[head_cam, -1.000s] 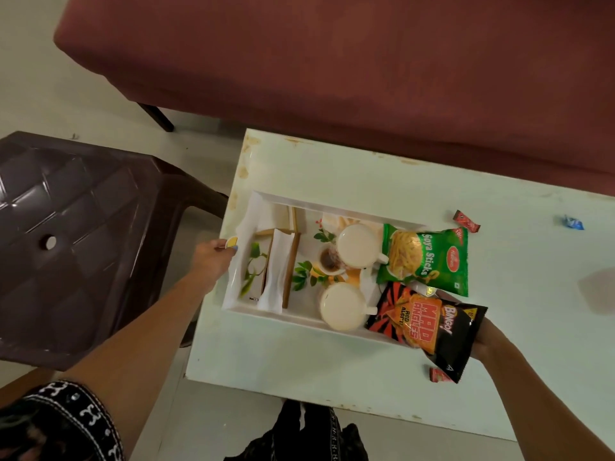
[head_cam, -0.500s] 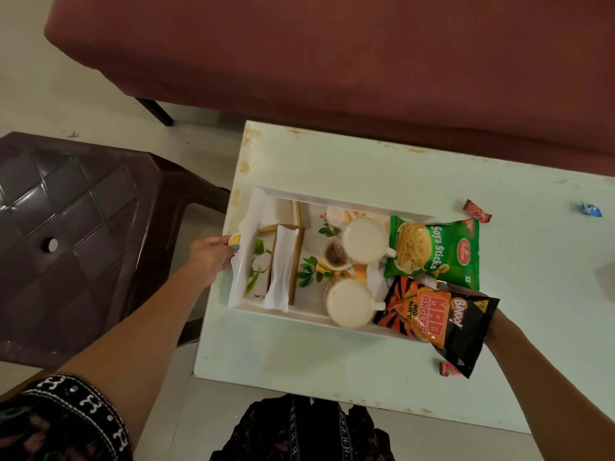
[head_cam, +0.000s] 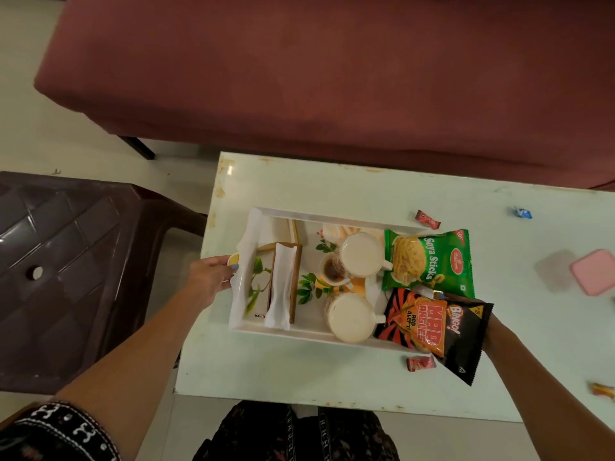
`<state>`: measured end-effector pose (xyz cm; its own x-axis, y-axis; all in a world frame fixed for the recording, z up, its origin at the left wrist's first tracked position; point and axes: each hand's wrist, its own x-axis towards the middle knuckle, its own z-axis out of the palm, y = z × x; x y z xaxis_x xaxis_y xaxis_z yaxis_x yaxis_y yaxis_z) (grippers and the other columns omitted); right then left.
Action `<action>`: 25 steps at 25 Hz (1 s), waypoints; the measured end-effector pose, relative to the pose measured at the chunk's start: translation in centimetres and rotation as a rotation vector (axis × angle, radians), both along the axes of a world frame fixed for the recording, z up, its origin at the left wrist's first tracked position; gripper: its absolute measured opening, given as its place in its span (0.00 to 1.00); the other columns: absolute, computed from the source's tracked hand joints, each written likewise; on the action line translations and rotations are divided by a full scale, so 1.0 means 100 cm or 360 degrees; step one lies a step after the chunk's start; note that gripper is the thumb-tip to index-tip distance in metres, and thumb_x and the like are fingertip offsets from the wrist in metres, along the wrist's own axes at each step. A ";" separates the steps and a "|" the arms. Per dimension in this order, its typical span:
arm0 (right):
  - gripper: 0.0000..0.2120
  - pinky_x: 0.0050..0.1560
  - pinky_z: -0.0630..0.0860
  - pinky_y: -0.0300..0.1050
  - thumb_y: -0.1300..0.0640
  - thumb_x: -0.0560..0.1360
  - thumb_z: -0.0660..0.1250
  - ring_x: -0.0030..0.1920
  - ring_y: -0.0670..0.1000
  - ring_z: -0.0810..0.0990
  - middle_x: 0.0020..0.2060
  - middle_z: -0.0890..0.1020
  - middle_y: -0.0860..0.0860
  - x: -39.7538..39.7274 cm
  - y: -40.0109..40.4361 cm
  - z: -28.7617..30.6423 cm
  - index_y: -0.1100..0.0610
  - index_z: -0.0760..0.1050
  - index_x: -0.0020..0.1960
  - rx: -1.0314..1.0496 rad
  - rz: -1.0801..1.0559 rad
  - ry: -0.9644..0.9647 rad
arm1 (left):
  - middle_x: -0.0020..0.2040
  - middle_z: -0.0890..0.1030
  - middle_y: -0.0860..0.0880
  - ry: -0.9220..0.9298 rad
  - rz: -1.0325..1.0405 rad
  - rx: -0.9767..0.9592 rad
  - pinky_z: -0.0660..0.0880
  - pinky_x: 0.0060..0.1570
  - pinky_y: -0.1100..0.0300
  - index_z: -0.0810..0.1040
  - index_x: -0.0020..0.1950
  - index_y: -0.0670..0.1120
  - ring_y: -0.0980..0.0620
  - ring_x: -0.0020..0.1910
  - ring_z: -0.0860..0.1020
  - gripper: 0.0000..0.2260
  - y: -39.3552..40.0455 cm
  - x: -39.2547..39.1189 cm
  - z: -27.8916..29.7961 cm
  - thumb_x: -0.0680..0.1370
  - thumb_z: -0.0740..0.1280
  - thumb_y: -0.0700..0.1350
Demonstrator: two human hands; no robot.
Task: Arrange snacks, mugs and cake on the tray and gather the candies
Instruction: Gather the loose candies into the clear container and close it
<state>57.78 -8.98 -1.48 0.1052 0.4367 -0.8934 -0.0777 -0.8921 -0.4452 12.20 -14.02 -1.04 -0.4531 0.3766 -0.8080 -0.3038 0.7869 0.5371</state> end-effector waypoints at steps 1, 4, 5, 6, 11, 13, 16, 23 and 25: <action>0.14 0.19 0.76 0.40 0.62 0.80 0.53 0.19 0.49 0.78 0.19 0.79 0.52 0.007 0.000 0.006 0.61 0.69 0.38 0.0014 -0.0004 0.0005 | 0.47 0.79 0.42 -0.0007 -0.0020 0.0020 0.77 0.38 0.53 0.77 0.48 0.39 0.45 0.39 0.79 0.09 0.001 0.007 0.003 0.70 0.69 0.30; 0.13 0.19 0.76 0.39 0.63 0.80 0.54 0.19 0.49 0.78 0.19 0.79 0.52 0.034 0.002 0.015 0.61 0.69 0.38 0.0053 0.0035 0.0025 | 0.45 0.80 0.41 -0.0022 -0.0060 0.0055 0.78 0.30 0.57 0.77 0.50 0.38 0.48 0.36 0.78 0.10 0.005 0.034 0.007 0.70 0.69 0.29; 0.12 0.21 0.77 0.41 0.64 0.79 0.54 0.20 0.50 0.79 0.20 0.79 0.52 0.044 0.003 0.016 0.61 0.70 0.39 0.0048 0.0043 0.0033 | 0.47 0.79 0.40 -0.0026 -0.0062 0.0061 0.79 0.29 0.57 0.77 0.51 0.36 0.47 0.36 0.78 0.11 0.006 0.045 0.008 0.70 0.69 0.29; 0.11 0.22 0.78 0.42 0.64 0.79 0.55 0.21 0.50 0.79 0.21 0.80 0.52 0.056 0.005 0.014 0.61 0.71 0.40 0.0036 0.0045 0.0032 | 0.47 0.79 0.39 -0.0025 -0.0059 0.0063 0.80 0.29 0.58 0.77 0.53 0.35 0.47 0.36 0.78 0.12 0.007 0.055 0.008 0.70 0.69 0.29; 0.11 0.24 0.78 0.42 0.63 0.79 0.54 0.23 0.51 0.80 0.23 0.81 0.53 0.125 0.019 0.000 0.60 0.72 0.41 0.0016 0.0045 0.0110 | 0.42 0.78 0.41 -0.0018 0.0017 0.0051 0.79 0.38 0.56 0.74 0.58 0.31 0.47 0.35 0.76 0.16 0.010 0.128 0.002 0.71 0.66 0.27; 0.10 0.25 0.79 0.43 0.63 0.79 0.55 0.24 0.51 0.81 0.24 0.81 0.53 0.151 0.025 -0.008 0.60 0.72 0.42 0.0031 0.0044 0.0125 | 0.42 0.78 0.40 -0.0002 0.0057 0.0052 0.79 0.37 0.56 0.74 0.58 0.31 0.46 0.35 0.76 0.16 0.015 0.156 -0.004 0.70 0.66 0.26; 0.08 0.29 0.80 0.43 0.63 0.78 0.57 0.26 0.52 0.81 0.26 0.82 0.53 0.180 0.032 -0.025 0.59 0.74 0.44 0.0044 0.0026 0.0108 | 0.41 0.78 0.41 0.0004 0.0055 0.0048 0.79 0.38 0.55 0.75 0.58 0.32 0.47 0.36 0.76 0.16 0.023 0.182 -0.012 0.70 0.66 0.26; 0.09 0.33 0.81 0.45 0.61 0.79 0.56 0.30 0.53 0.83 0.30 0.83 0.54 0.214 0.038 -0.051 0.59 0.74 0.47 -0.0010 -0.0026 0.0196 | 0.40 0.77 0.40 0.0079 0.0021 -0.0044 0.78 0.24 0.63 0.76 0.57 0.34 0.47 0.34 0.76 0.15 0.039 0.216 -0.026 0.71 0.67 0.28; 0.09 0.33 0.82 0.45 0.61 0.79 0.55 0.30 0.53 0.83 0.30 0.84 0.54 0.216 0.039 -0.054 0.59 0.74 0.48 -0.0018 -0.0017 0.0216 | 0.40 0.78 0.40 0.0082 0.0016 -0.0066 0.81 0.29 0.60 0.75 0.57 0.34 0.47 0.35 0.76 0.15 0.041 0.217 -0.030 0.71 0.67 0.28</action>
<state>79.37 -5.06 -6.91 -0.0126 0.4263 -0.9045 -0.1460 -0.8957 -0.4201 33.90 -9.96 -4.01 -0.4982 0.3388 -0.7981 -0.2844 0.8057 0.5195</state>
